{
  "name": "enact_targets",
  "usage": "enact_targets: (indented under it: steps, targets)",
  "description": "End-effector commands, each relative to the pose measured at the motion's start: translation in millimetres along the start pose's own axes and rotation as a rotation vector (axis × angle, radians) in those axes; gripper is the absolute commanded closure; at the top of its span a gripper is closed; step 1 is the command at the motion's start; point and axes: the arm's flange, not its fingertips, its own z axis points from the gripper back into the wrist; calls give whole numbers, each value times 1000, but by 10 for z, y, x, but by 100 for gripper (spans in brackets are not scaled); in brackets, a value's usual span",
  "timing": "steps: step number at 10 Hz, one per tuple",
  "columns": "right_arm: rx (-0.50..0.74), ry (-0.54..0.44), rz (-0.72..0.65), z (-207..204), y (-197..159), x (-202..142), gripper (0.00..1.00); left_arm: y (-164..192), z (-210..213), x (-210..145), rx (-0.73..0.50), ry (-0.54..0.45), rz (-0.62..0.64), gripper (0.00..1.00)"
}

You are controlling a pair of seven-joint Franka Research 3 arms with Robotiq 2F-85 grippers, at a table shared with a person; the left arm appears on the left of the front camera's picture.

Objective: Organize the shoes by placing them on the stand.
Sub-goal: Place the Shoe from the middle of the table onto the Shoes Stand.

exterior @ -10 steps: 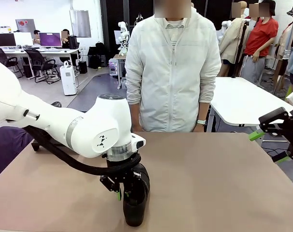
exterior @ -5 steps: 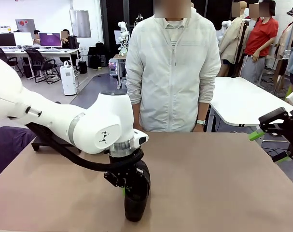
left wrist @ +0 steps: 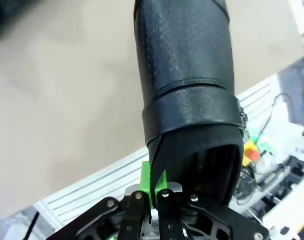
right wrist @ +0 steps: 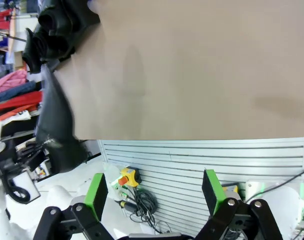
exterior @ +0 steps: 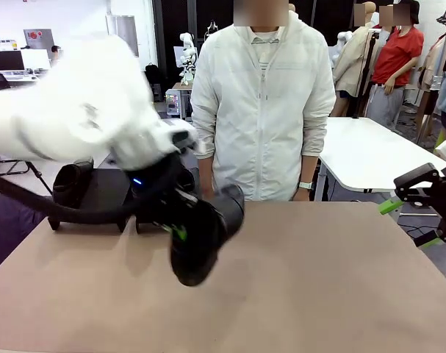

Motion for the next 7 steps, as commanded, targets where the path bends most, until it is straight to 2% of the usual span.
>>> enact_targets:
  steps: [1,2,3,4,5,6,7]
  targets:
    - [33,5,22,16,5,18,0,759,455,-366,-27,-107,132,100]
    - [33,5,22,16,5,18,0,1154,634,-483,22,-193,242,100]
    - [33,5,22,16,5,18,0,1525,776,-643,55,-234,320,100]
    - [33,5,22,16,5,18,0,1871,868,-792,1,-244,336,100]
    - [33,5,22,16,5,18,0,2175,909,-937,-48,-250,455,100]
    - [33,5,22,16,5,18,0,2266,893,-1011,-98,-235,584,100]
    - [33,5,22,16,5,18,0,2060,919,-896,-8,-235,408,100]
